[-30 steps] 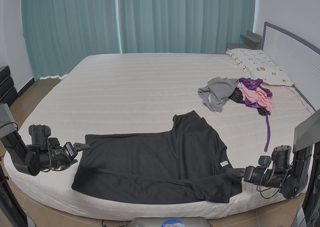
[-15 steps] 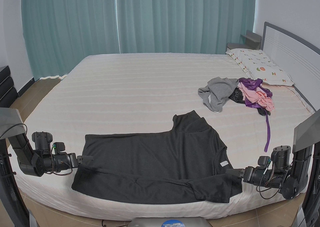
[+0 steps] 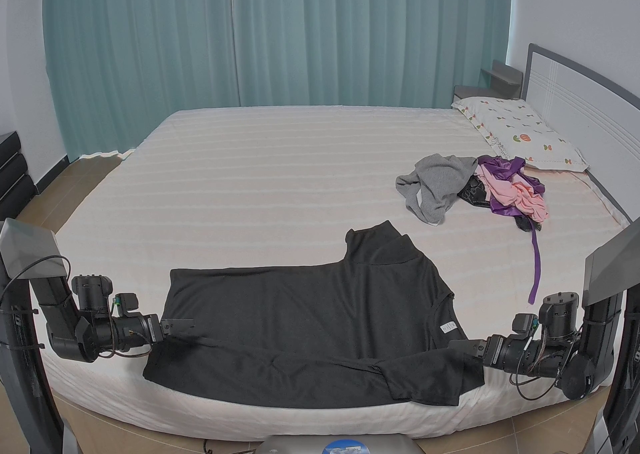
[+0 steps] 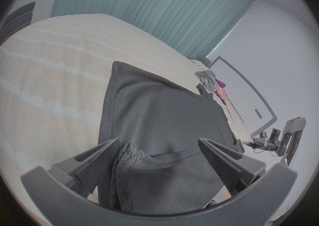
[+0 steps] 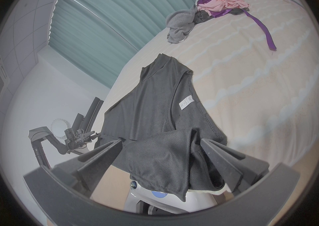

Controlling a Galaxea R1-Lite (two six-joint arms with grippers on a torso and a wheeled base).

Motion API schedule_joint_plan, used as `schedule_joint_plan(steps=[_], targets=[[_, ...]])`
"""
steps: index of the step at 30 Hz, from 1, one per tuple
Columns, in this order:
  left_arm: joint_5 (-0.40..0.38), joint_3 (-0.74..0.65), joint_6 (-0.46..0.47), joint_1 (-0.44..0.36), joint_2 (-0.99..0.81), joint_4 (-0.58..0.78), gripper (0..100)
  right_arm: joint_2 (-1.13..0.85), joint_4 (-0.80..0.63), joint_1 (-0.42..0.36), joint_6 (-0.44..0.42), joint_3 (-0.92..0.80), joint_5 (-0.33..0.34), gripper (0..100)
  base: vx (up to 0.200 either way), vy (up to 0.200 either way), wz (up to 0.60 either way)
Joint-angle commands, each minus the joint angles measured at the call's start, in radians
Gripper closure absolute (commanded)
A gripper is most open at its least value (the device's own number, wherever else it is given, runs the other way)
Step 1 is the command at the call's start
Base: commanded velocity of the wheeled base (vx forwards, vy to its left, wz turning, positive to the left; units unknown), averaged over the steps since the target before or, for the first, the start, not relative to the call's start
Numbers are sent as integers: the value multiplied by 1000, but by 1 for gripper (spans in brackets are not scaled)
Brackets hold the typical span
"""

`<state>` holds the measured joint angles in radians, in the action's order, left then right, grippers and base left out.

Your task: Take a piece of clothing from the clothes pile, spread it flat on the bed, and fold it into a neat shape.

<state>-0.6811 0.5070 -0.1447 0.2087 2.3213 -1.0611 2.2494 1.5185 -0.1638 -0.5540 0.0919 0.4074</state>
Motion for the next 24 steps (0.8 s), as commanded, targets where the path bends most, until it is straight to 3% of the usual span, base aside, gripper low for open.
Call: schedule_joint_plan(steps=[1, 3, 4, 19, 23, 24], targets=[[-2, 4, 0, 0, 17, 0, 0, 3, 0, -2, 0, 0, 1, 0, 0, 0, 0], [-2, 4, -1, 0, 21, -2, 0, 3, 0, -2, 0, 0, 1, 0, 0, 0, 0], [-2, 4, -1, 1, 23, -2, 100, 3, 0, -2, 0, 0, 1, 0, 0, 0, 0], [2, -58, -9, 15, -33, -16, 100, 12, 0, 0, -1, 35, -1, 0, 0, 0, 0], [8, -59, -72, 9, -66, -16, 100, 3, -11, -3, 0, 60, -4, 0, 0, 0, 0], [12, -51, -135, 4, -83, -16, 100, 3, -20, -10, 0, 80, -6, 0, 0, 0, 0]])
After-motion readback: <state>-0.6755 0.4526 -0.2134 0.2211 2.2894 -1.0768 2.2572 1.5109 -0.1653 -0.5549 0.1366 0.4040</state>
